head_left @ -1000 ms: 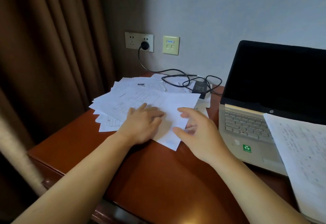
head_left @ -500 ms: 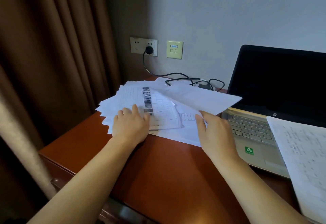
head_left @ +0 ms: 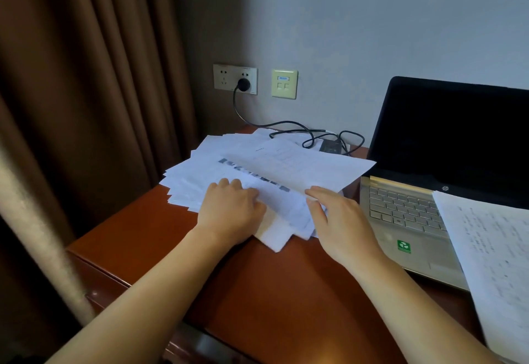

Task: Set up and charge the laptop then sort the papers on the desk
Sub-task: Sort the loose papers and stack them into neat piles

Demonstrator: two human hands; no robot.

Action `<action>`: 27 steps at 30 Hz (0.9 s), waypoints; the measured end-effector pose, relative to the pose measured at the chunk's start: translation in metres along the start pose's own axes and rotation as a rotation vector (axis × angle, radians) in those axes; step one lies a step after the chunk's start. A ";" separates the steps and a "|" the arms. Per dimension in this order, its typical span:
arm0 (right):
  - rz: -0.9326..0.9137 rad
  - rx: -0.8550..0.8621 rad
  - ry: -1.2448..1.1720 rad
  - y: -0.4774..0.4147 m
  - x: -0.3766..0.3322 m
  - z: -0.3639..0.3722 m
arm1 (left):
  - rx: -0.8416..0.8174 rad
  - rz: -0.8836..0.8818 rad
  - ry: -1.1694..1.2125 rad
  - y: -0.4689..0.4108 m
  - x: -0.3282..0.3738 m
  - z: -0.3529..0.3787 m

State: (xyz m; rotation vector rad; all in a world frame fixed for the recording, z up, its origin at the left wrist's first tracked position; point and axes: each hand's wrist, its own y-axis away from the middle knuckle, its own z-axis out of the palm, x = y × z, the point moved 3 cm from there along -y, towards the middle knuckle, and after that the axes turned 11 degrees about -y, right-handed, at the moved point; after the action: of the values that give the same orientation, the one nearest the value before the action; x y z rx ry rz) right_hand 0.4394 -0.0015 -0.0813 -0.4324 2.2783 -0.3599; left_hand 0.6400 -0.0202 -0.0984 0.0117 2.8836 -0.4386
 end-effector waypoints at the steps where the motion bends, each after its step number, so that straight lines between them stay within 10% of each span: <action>1: 0.010 -0.024 0.015 0.000 0.002 0.001 | 0.021 -0.028 -0.009 0.000 0.000 -0.001; 15: 0.106 -0.071 0.482 -0.003 0.014 -0.008 | -0.081 0.328 0.430 0.003 0.001 0.011; 20: -0.051 -0.073 0.384 -0.004 0.007 -0.008 | 0.117 0.413 0.389 0.004 0.004 0.001; 27: -0.112 -0.157 0.347 -0.007 -0.008 -0.013 | -0.004 0.372 0.443 0.003 0.007 -0.001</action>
State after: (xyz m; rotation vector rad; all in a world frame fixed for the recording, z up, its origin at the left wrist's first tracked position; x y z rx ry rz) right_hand 0.4361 -0.0028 -0.0646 -0.6193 2.6378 -0.3338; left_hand 0.6335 -0.0172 -0.0999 0.7160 3.1981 -0.3972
